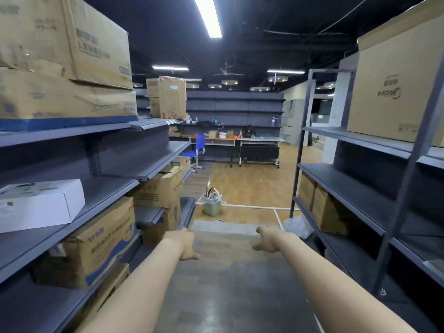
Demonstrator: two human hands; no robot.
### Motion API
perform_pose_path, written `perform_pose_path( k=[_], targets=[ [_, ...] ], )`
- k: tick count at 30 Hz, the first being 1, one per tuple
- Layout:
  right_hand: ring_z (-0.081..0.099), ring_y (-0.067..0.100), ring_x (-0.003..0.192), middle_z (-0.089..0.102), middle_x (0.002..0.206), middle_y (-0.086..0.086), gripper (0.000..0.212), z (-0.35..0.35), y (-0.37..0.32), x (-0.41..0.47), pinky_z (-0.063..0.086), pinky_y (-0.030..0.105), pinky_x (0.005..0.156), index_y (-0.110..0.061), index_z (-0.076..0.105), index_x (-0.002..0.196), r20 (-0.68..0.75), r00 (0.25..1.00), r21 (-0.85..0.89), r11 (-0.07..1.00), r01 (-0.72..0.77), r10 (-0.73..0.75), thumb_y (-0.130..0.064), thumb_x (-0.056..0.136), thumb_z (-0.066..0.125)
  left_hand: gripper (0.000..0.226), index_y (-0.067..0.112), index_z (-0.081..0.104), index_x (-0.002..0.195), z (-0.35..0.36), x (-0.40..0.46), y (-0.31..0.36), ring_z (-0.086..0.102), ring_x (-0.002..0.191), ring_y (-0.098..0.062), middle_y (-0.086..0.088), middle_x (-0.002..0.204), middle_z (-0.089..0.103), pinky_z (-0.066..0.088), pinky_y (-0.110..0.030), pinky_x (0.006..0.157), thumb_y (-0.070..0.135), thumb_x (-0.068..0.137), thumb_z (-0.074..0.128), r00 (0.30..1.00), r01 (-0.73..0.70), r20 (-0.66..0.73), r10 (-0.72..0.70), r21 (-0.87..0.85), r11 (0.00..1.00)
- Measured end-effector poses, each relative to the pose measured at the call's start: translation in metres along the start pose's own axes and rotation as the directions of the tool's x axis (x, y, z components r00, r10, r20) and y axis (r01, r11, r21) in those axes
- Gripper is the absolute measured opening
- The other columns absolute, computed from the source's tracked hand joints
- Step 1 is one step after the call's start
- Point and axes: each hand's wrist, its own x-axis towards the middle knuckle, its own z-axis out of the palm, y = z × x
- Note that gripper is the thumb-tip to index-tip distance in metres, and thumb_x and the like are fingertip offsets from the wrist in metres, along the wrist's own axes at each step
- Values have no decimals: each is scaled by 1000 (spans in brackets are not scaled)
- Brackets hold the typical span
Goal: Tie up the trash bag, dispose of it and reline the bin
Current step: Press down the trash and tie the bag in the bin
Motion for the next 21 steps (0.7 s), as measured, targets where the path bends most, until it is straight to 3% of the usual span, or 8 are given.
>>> perform_pose_path(
  k=[11, 16, 21],
  targets=[
    [41, 27, 132, 37, 148, 9, 59, -81, -18, 234, 38, 35, 103, -10, 32, 144, -37, 999, -12, 1000, 23, -23, -36, 94, 50, 65, 13, 40, 138, -65, 243, -54, 49, 122, -31, -11, 139, 43, 42, -41, 98, 54, 89, 50, 999, 0, -46, 0, 5, 1000],
    [40, 27, 133, 36, 148, 9, 59, -101, -2, 329, 38, 37, 105, -11, 32, 144, -22, 1000, -3, 1000, 9, -10, -36, 94, 50, 60, 10, 42, 135, -82, 340, -56, 51, 119, -30, -12, 137, 44, 44, -40, 95, 51, 91, 49, 1000, -15, 15, 15, 20, 1000],
    [43, 26, 131, 40, 146, 8, 58, -127, 28, 438, 39, 36, 103, -13, 34, 143, -12, 1000, -25, 1000, -8, 8, -37, 94, 52, 63, 11, 39, 139, -103, 450, -44, 50, 121, -28, -10, 140, 42, 44, -38, 94, 51, 92, 48, 999, -41, -10, 41, 15, 999]
  ],
)
